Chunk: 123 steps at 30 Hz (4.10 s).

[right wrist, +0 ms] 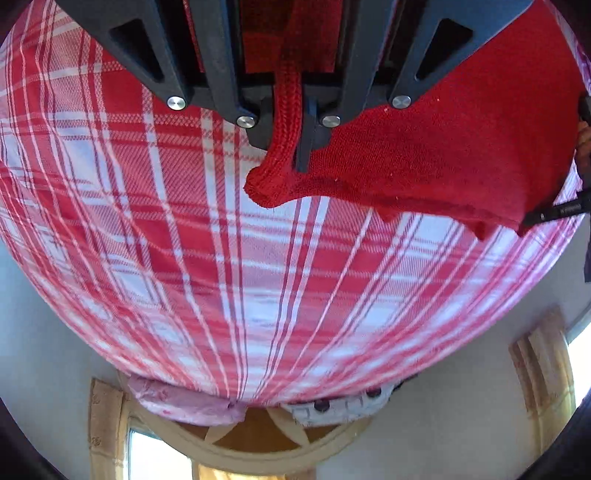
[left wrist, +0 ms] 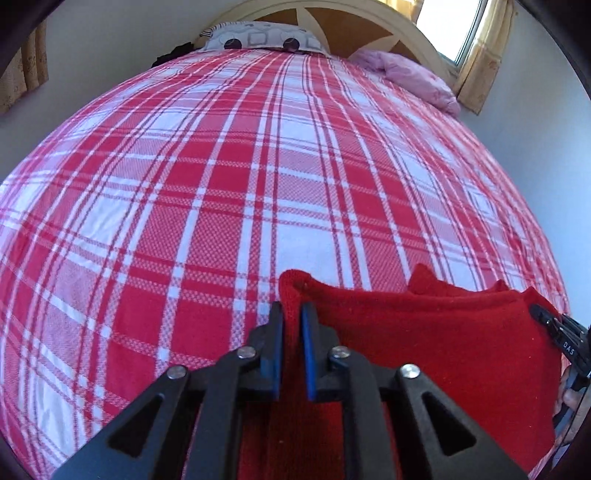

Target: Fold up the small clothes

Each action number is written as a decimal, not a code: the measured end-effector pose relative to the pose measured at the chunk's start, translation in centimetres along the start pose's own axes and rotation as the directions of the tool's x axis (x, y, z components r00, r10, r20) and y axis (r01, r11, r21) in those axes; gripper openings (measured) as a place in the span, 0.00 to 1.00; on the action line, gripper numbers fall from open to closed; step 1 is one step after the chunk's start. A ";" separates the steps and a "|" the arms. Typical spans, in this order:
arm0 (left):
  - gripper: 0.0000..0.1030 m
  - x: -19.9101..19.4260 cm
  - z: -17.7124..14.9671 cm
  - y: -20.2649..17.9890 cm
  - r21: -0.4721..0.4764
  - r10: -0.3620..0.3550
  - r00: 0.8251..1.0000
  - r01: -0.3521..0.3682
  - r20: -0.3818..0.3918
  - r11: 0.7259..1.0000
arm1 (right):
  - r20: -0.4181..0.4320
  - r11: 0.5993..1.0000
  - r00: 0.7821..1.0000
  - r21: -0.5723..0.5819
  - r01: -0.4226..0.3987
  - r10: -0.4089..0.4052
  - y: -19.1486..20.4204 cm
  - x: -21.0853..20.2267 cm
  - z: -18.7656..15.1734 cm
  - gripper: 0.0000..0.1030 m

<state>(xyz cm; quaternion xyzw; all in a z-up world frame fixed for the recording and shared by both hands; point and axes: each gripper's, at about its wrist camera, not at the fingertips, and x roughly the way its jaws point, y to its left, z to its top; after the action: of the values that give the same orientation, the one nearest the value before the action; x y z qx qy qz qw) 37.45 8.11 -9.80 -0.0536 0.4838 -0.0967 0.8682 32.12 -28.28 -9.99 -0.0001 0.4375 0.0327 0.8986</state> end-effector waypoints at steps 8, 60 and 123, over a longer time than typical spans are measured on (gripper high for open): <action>0.57 -7.5 -1.5 2.9 -0.001 0.055 0.991 -0.056 0.118 0.998 | 0.166 0.975 0.986 0.220 -0.030 -0.007 -4.8 -8.7 -2.4 0.31; 0.99 -9.2 -16.6 -0.7 -0.021 0.245 0.966 -0.244 0.080 0.970 | 0.099 0.976 0.974 0.046 -0.211 0.205 13.9 -10.8 -17.0 0.30; 0.15 -12.0 -19.3 -0.7 -0.245 -0.162 0.947 0.233 0.277 0.941 | -0.224 0.914 0.941 -0.266 -0.308 0.252 30.9 1.8 0.0 0.23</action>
<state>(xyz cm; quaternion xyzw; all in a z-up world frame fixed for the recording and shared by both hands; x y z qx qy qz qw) 14.79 10.12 -9.85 -0.2337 0.3699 -0.1084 0.8926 31.41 2.63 -10.48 -0.0752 0.5048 0.2267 0.8296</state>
